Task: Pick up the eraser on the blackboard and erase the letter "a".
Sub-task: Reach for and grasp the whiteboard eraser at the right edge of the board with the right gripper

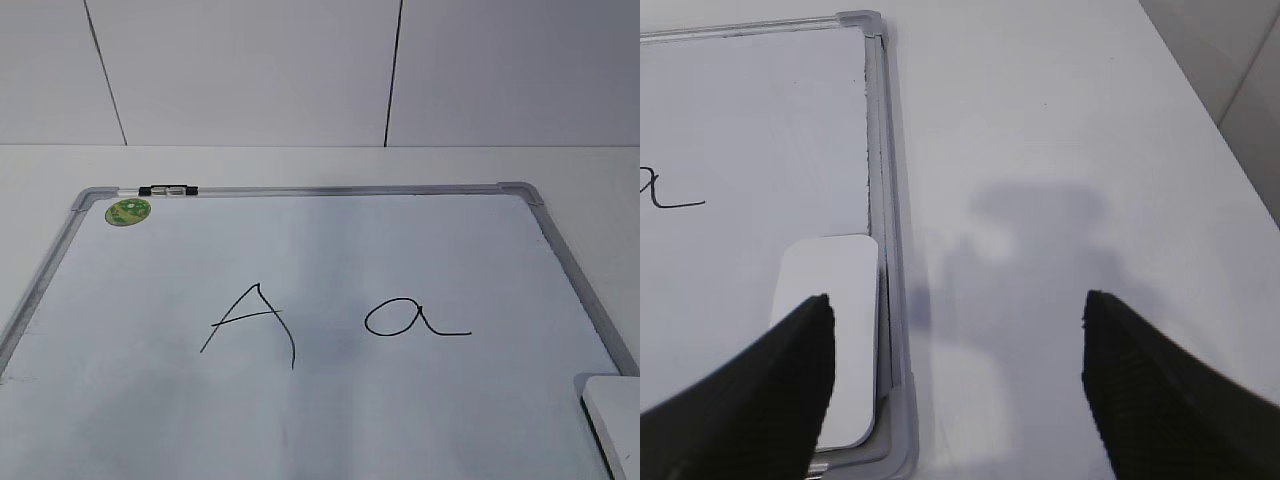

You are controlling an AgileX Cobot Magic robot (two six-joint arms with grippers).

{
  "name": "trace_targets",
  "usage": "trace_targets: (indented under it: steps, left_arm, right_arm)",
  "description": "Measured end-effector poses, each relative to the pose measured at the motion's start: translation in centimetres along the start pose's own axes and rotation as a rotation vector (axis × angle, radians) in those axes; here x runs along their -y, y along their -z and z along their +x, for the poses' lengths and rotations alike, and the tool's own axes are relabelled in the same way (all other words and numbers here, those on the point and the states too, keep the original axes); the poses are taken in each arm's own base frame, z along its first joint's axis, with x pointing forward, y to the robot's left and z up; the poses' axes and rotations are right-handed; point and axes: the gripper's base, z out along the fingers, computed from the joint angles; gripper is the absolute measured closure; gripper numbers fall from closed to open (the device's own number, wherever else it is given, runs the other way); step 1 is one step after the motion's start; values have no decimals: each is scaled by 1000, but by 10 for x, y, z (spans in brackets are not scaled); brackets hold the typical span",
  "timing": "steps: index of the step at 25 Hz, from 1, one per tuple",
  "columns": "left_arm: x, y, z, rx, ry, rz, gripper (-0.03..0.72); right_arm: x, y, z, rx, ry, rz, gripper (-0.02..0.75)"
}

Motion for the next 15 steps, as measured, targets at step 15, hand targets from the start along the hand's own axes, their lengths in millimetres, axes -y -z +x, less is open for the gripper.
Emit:
trace_targets:
  steps: [15]
  left_arm:
    - [0, 0, 0, 0, 0, 0, 443]
  right_arm:
    - [0, 0, 0, 0, 0, 0, 146]
